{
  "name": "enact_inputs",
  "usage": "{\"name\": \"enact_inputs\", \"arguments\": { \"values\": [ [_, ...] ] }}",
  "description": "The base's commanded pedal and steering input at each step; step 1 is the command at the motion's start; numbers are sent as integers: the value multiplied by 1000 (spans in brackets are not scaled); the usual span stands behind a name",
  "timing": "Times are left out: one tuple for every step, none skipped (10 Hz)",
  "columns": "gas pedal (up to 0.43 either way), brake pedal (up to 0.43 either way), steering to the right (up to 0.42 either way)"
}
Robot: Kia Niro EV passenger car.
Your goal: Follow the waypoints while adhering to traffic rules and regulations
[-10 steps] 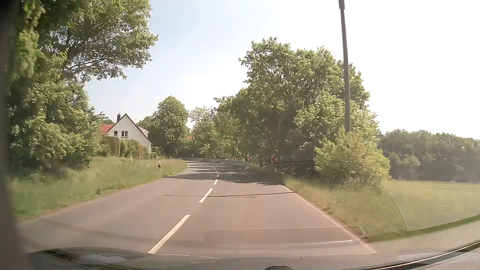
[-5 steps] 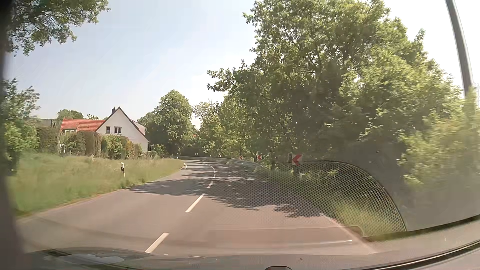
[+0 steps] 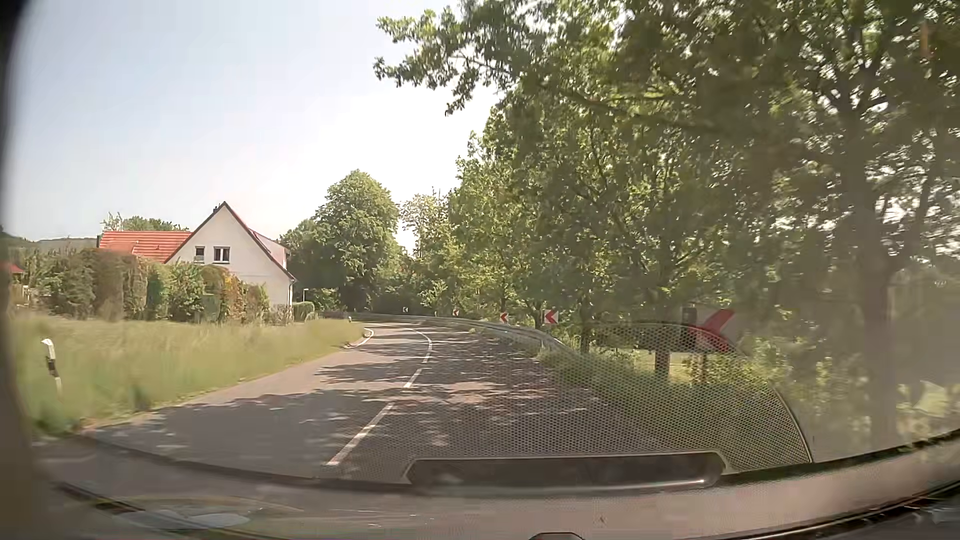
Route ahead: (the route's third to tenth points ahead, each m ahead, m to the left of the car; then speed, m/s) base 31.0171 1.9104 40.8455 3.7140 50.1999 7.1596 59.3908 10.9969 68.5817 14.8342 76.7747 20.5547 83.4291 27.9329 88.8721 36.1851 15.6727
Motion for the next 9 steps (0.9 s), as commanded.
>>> {"name": "enact_inputs", "arguments": {
  "values": [
    [87, 0, -27],
    [79, 0, -25],
    [79, 0, -25],
    [79, 0, -25],
    [79, 0, -25],
    [79, 0, -24],
    [67, 0, -24],
    [67, 0, -23],
    [67, 0, -24]
  ]
}}
